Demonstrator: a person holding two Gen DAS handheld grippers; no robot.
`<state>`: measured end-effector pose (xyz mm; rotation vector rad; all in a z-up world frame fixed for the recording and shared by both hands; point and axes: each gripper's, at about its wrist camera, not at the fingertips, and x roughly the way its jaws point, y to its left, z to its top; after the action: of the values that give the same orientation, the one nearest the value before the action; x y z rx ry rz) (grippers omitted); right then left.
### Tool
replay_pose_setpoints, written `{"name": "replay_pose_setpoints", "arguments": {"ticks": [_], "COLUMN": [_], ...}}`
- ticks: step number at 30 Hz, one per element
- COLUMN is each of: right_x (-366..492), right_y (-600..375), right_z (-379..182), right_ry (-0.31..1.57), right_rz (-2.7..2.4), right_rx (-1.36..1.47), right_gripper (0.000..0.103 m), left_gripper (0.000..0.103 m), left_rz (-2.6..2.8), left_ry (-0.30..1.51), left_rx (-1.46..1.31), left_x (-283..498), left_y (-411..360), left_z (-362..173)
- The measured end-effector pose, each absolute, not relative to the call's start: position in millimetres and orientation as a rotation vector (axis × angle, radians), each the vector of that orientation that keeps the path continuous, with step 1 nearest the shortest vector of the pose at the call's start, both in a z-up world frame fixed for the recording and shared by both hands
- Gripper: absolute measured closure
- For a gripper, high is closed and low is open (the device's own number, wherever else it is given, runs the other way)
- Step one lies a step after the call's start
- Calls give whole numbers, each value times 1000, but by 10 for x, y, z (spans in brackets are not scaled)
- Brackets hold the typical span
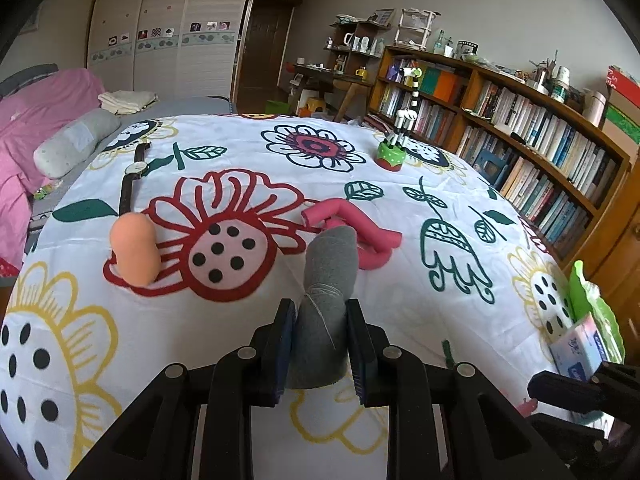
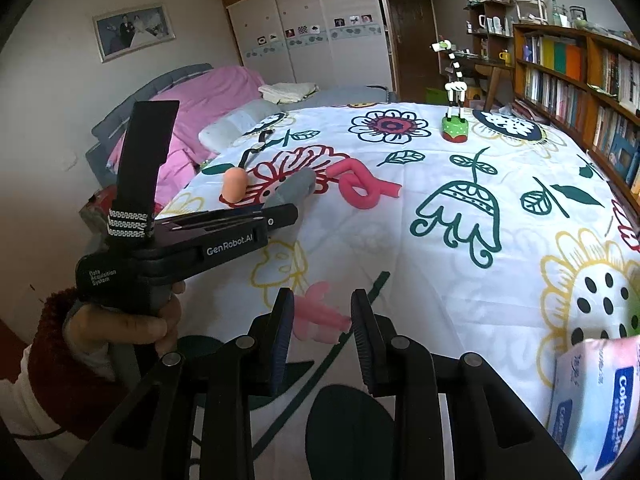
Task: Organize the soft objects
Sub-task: 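Carry pink foam piece with right tool while left tool carries grey roll to bowl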
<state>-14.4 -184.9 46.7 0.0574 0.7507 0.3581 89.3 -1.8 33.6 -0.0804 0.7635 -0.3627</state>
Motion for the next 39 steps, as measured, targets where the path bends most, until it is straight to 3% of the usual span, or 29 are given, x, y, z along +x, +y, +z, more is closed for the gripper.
{"name": "replay_pose_setpoints", "arguments": {"ticks": [22,39], "right_x": [-488,-783], "right_y": [-2231,-3020], "right_z": [603,768], "right_ry": [697,618], "right_rz": [311,146], "right_rx": [107,192], "right_gripper": [73,72], "left_gripper": [76,76], "left_rz": [-410,-508], "left_ry": [771,764], "left_rx": [-145,-78], "left_x": [438,209], "left_y": [-138,-647], "left_z": [353,485]}}
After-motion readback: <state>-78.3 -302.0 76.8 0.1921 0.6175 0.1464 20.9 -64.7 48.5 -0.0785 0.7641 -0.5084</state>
